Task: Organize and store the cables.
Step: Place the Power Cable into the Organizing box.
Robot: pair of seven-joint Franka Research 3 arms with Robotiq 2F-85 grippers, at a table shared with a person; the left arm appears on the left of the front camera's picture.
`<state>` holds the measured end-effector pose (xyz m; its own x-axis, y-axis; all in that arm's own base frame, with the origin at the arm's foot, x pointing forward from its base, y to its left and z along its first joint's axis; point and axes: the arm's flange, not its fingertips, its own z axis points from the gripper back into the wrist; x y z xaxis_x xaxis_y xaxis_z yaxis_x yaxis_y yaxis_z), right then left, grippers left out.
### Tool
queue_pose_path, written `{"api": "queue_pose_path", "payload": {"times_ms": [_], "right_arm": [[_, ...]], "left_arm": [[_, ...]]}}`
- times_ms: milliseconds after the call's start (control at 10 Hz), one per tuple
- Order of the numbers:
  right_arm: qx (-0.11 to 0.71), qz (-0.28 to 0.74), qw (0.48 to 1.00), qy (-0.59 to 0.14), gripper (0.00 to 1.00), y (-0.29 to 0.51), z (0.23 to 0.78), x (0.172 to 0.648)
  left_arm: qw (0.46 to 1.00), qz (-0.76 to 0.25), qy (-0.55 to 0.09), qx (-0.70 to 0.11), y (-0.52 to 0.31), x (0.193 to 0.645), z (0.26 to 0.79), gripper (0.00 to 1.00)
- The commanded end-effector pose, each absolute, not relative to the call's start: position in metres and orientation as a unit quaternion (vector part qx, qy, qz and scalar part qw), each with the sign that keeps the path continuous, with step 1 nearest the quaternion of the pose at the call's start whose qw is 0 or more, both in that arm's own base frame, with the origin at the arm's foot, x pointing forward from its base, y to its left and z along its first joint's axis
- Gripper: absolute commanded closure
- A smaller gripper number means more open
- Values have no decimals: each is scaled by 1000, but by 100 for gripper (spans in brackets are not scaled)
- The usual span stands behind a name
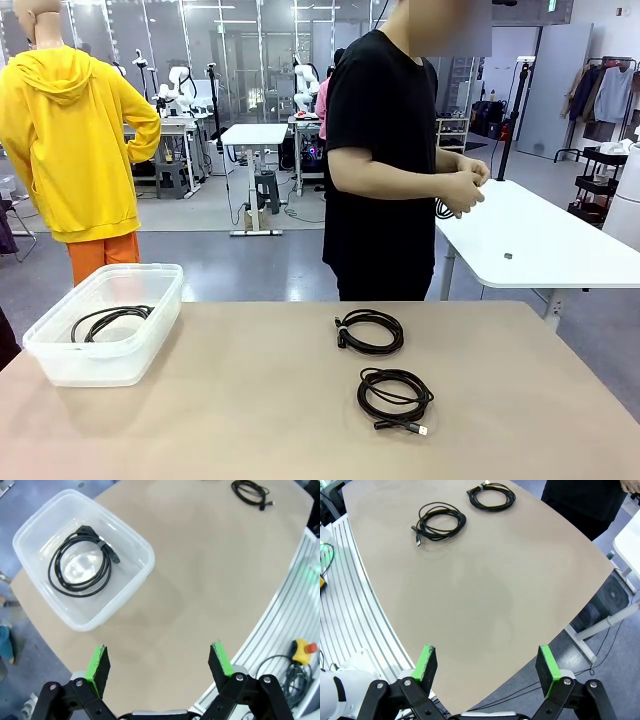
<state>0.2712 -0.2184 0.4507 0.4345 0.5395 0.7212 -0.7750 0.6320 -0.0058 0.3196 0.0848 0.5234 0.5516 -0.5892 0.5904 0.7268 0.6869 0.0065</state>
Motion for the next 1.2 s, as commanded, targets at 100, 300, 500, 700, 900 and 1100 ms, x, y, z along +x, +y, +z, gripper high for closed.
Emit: {"api": "queue_pose_path", "payload": {"times_ms": [100, 300, 500, 700, 900, 1100], "right_arm": [[167, 403, 824, -361, 0, -220, 452, 271], [167, 403, 824, -361, 0, -220, 452, 271], [167, 403, 824, -361, 0, -220, 452, 271], [167, 403, 824, -361, 0, -220, 452, 271], [167, 403, 824, -361, 0, -220, 452, 271], [167, 403, 824, -361, 0, -220, 452, 271]], "left_arm": [[872, -376, -286, -128, 80, 322, 522, 0], [872, -376, -286, -128, 80, 322, 522, 0], [872, -376, -286, -128, 80, 322, 522, 0], [872, -376, -286, -128, 80, 322, 522, 0], [872, -376, -286, -128, 80, 322, 522, 0], [872, -376, -286, -128, 80, 322, 522, 0]]}}
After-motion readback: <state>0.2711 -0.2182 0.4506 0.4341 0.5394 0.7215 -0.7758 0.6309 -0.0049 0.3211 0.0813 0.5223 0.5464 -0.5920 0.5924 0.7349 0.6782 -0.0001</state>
